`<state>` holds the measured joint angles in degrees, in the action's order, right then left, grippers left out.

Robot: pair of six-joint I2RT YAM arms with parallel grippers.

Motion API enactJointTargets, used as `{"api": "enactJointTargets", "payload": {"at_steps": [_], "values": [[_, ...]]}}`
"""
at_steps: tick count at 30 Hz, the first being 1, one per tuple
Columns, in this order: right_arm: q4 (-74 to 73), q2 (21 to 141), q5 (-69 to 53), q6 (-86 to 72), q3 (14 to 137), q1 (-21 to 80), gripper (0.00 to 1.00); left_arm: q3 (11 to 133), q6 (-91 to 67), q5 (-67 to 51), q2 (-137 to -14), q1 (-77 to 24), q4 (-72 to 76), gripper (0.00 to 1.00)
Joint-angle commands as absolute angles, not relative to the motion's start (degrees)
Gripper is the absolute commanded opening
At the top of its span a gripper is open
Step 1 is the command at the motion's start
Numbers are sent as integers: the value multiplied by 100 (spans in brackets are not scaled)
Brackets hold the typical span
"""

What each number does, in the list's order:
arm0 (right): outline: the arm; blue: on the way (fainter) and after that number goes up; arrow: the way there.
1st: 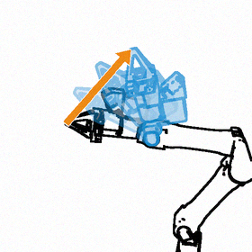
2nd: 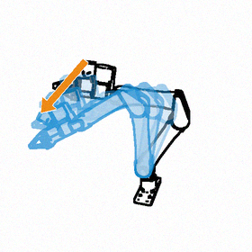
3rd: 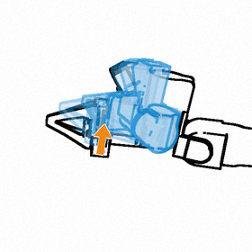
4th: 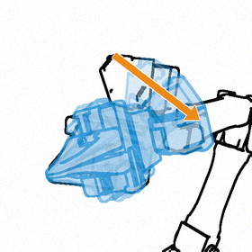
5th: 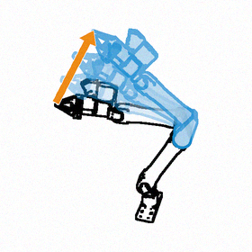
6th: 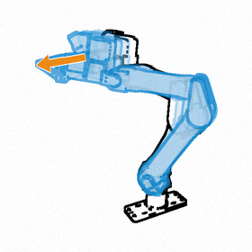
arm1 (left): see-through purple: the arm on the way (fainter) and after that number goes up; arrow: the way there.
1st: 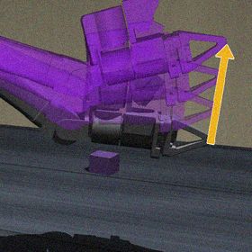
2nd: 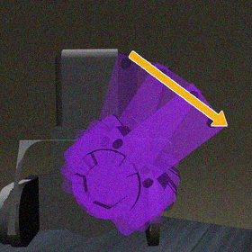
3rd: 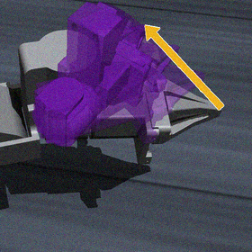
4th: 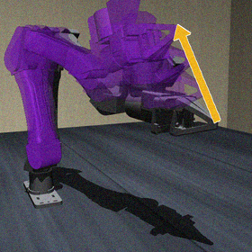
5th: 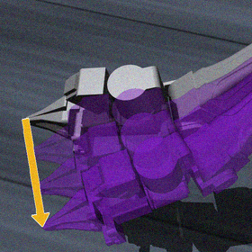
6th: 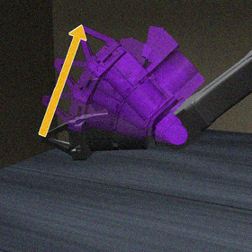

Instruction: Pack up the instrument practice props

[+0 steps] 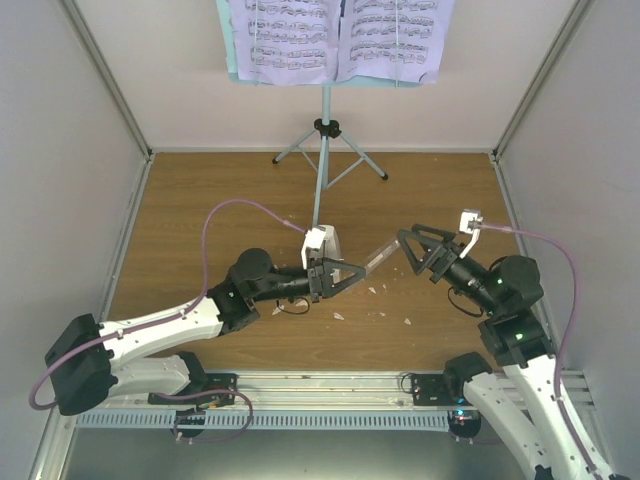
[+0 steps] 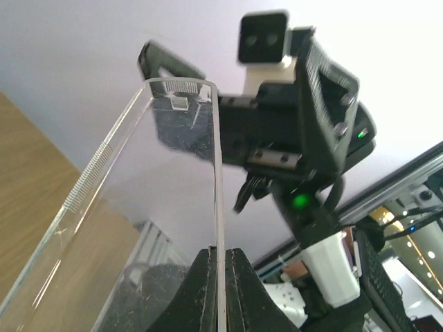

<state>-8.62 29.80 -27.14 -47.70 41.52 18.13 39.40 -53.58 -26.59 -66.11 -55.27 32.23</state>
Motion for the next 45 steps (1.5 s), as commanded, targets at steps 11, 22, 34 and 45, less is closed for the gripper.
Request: {"api": "enactJointTargets", "payload": {"at_steps": [11, 22, 34, 45], "values": [[1581, 2900, -3243, -5738, 3218, 2782, 100, 3884, -6105, -2524, -6495, -5476, 5211, 0], [1484, 3348, -1612, -5242, 3503, 4257, 94, 4006, -6112, -2663, -6585, -5476, 5173, 0], [533, 3472, -1316, -4953, 4079, 4274, 76, 3990, -6100, -2646, -6615, -5484, 5221, 0], [326, 3543, -1452, -4964, 4083, 4290, 71, 4003, -6009, -2612, -6606, -5484, 5177, 0]]}}
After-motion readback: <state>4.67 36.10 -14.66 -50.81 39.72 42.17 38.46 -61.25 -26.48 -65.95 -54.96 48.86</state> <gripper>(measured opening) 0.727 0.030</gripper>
